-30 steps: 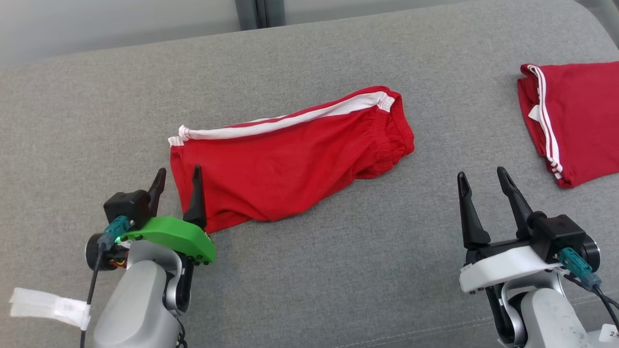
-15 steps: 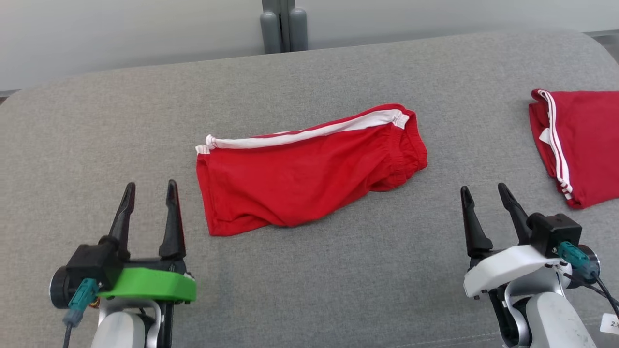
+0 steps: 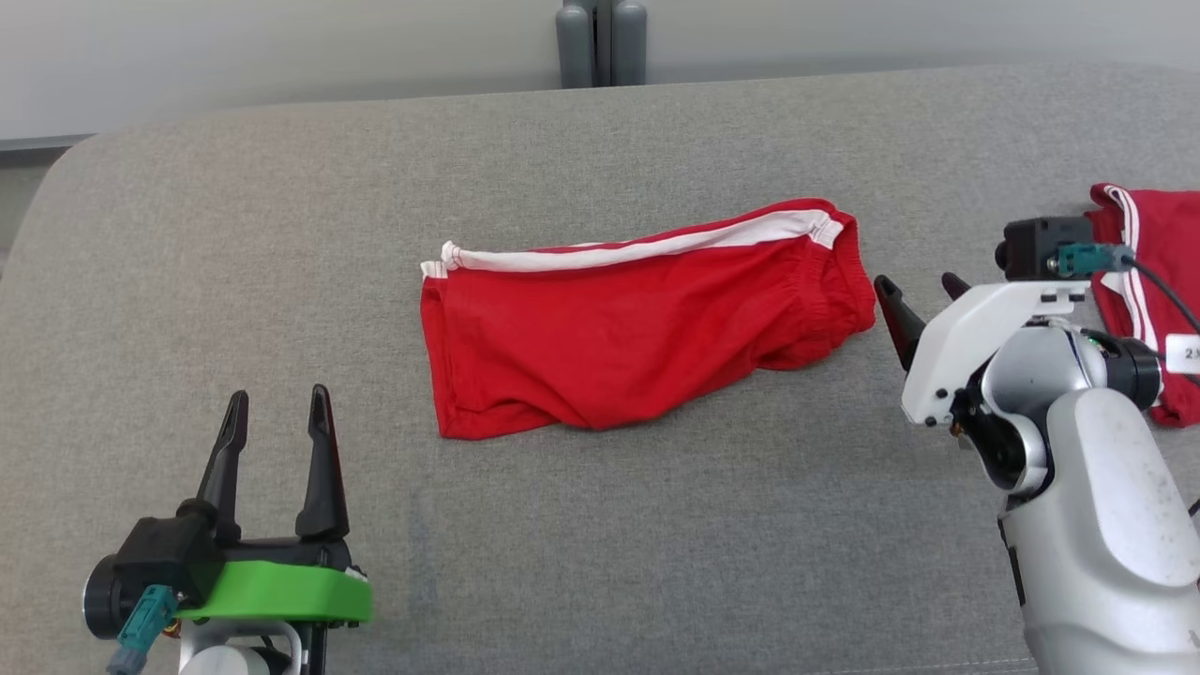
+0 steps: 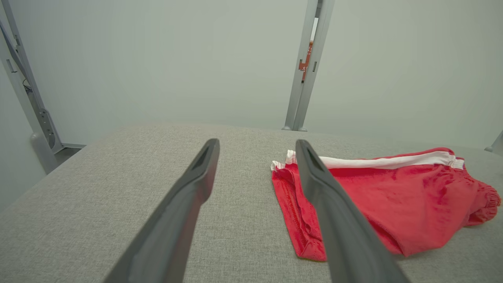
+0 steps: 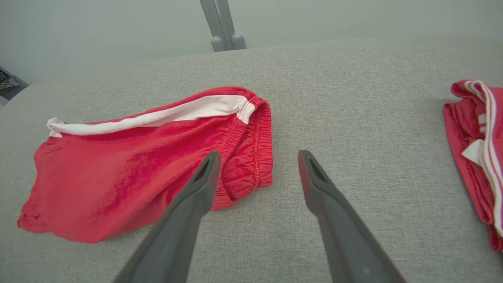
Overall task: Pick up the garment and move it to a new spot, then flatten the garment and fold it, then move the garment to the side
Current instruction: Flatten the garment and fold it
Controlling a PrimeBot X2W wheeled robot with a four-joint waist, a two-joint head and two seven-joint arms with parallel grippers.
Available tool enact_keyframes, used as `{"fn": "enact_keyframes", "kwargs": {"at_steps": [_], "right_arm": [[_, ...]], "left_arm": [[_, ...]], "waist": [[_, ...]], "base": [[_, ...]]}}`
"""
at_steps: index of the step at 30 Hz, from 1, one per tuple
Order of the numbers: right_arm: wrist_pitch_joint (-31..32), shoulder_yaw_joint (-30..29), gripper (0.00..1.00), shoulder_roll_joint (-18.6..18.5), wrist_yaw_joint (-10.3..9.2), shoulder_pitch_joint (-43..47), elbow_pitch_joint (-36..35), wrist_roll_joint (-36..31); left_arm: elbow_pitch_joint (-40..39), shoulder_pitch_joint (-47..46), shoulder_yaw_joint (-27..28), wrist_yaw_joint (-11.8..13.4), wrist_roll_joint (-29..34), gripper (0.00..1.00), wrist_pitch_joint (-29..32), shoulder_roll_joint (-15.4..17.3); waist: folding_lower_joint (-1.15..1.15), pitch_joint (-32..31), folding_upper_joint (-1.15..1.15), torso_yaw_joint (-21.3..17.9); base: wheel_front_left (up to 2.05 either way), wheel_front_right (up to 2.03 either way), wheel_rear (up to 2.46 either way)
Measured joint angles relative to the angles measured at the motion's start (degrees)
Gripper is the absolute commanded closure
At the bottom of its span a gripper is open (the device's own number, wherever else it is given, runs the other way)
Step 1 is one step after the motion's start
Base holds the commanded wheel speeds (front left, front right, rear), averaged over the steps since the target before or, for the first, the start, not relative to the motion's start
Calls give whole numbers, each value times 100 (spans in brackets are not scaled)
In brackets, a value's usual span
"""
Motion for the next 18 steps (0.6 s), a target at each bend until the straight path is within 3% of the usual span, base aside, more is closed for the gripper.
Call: {"fn": "enact_keyframes", "kwargs": {"at_steps": [7,18], "right_arm": [[1095,-221,0,55,0,-782,765,-34],[1246,-744,0,83,0,-1494,1763,-753]], "left_arm": [[-37,-157,-208,-24,-58,0,0,-2],[14,-382,-371,-24,-187,0,0,-4]], "waist": [[0,220,0,202],[0,609,0,508]], "base": [[0,0,0],[0,0,0]]}}
